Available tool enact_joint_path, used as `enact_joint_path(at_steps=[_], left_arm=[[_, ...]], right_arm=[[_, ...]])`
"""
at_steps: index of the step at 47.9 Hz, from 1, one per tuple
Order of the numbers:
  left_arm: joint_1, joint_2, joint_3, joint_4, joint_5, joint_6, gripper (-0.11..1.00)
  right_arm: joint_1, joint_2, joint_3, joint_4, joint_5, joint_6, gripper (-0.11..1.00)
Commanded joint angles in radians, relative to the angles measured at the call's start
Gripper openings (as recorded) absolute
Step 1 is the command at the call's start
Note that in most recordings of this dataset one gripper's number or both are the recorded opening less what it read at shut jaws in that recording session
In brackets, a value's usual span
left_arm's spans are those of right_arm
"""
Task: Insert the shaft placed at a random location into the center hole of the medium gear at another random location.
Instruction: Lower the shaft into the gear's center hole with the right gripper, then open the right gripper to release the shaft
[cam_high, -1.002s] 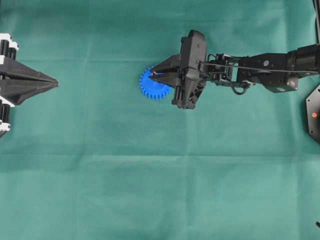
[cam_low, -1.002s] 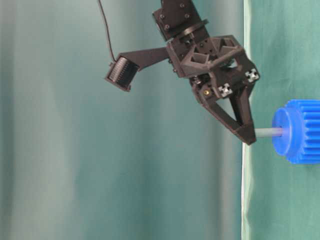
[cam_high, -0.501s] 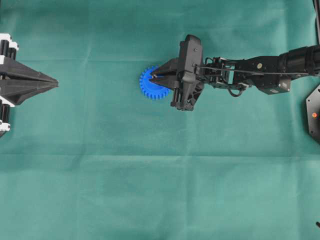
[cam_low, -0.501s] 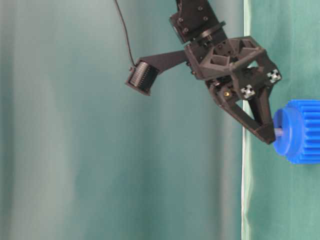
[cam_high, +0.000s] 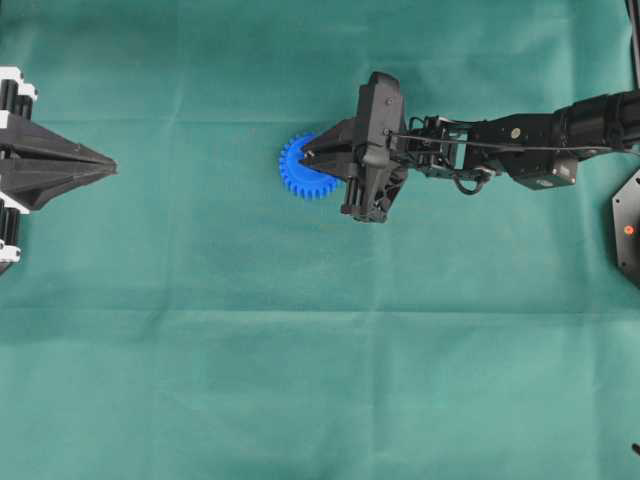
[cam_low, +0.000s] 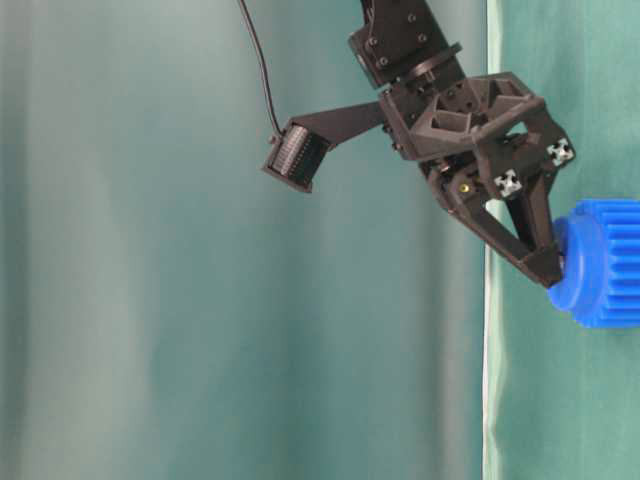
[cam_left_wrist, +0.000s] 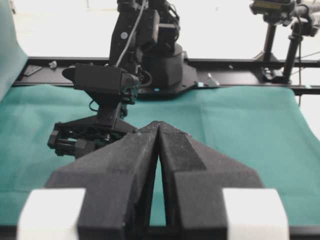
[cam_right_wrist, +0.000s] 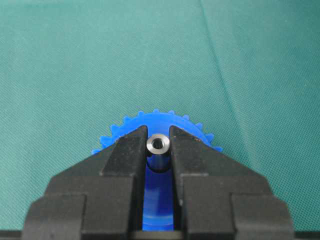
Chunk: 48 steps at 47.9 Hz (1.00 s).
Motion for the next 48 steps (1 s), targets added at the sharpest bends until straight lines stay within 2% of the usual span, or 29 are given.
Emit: enact_joint_path(at_steps=[1, 6, 8, 12, 17, 19, 21, 29, 48], left_arm=[[0.002, 0.008, -0.017, 0.003, -0.008, 0.0, 0.0], [0.0, 0.008, -0.017, 0.003, -0.008, 0.0, 0.0], [0.0, 0.008, -0.015, 0.003, -0.008, 0.0, 0.0], [0.002, 0.006, -0.017, 0.003, -0.008, 0.0, 0.0], [0.0, 0.008, -0.017, 0.003, -0.009, 0.0, 0.0], [0.0, 0.008, -0.017, 0.002, -0.009, 0.0, 0.0], [0.002, 0.006, -0.017, 0.002, -0.009, 0.0, 0.0], [0.0, 0.006, -0.017, 0.003, -0.009, 0.0, 0.0], [0.0, 0.006, -0.017, 0.002, -0.011, -0.002, 0.0]], right_arm=[[0.005, -0.017, -0.021, -0.002, -0.012, -0.009, 0.14], [0.005, -0.015, -0.021, 0.0, -0.012, -0.009, 0.15], [0.005, -0.015, -0.021, 0.002, -0.014, -0.009, 0.2], [0.005, -0.015, -0.021, 0.003, -0.015, -0.008, 0.42], [0.005, -0.015, -0.021, 0.003, -0.017, -0.008, 0.75], [0.005, -0.017, -0.021, 0.003, -0.017, -0.006, 0.85], [0.005, -0.017, -0.023, 0.003, -0.017, -0.008, 0.9], [0.005, -0.044, -0.028, 0.003, -0.005, -0.009, 0.83], [0.005, -0.198, -0.028, 0.003, 0.071, -0.009, 0.83]])
